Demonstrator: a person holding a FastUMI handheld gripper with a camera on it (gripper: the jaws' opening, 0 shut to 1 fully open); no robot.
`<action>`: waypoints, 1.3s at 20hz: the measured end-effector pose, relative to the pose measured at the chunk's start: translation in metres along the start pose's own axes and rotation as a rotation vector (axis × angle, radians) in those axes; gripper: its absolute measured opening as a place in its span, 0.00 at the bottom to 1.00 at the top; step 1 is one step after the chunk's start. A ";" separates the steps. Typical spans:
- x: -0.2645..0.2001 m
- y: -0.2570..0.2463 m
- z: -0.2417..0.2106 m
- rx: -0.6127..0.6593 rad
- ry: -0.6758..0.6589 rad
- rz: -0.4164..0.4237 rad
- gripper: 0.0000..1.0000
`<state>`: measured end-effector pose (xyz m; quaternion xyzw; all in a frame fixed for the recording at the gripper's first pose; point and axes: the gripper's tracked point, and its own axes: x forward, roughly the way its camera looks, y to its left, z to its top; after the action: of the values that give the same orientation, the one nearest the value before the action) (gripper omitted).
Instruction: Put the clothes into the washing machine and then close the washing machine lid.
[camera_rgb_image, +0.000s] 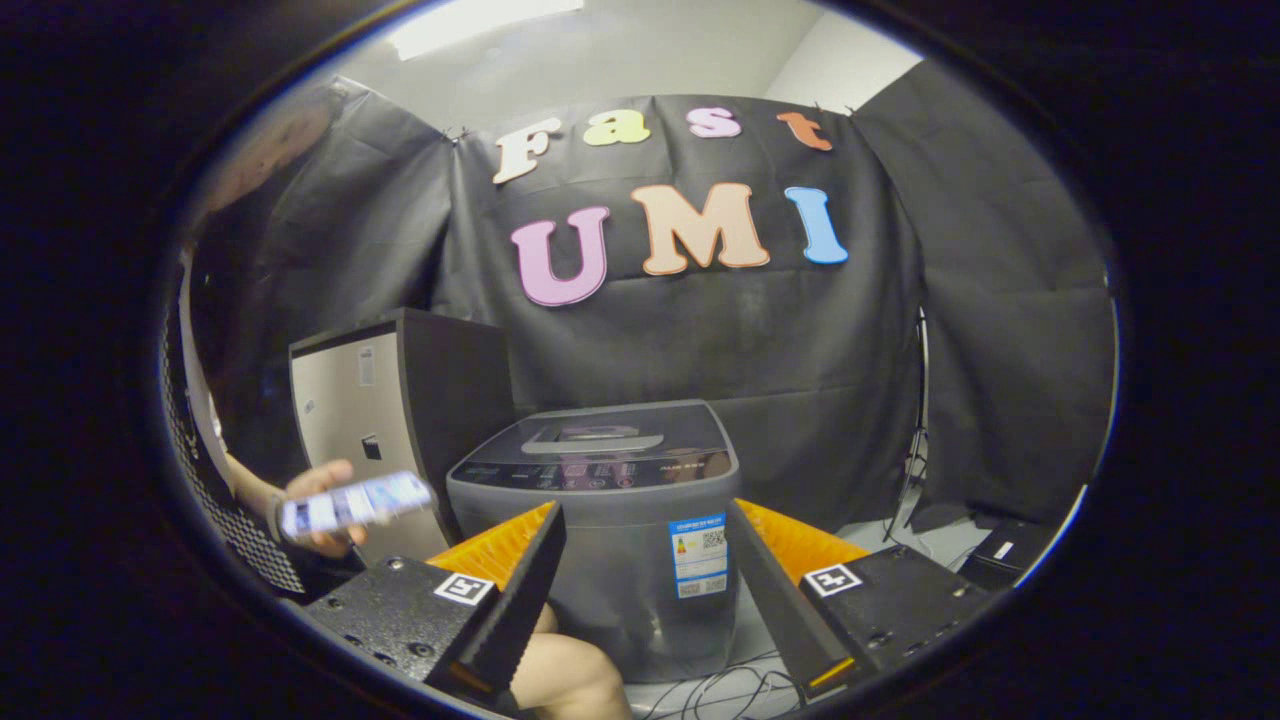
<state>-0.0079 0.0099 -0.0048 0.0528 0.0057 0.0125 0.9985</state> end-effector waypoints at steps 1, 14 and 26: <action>-0.001 -0.001 -0.001 0.020 0.003 -0.001 0.97; -0.001 0.004 0.003 -0.058 -0.011 -0.016 0.97; 0.000 -0.001 0.014 -0.060 -0.024 -0.013 0.97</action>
<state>-0.0078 0.0079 0.0092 0.0229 -0.0062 0.0053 0.9997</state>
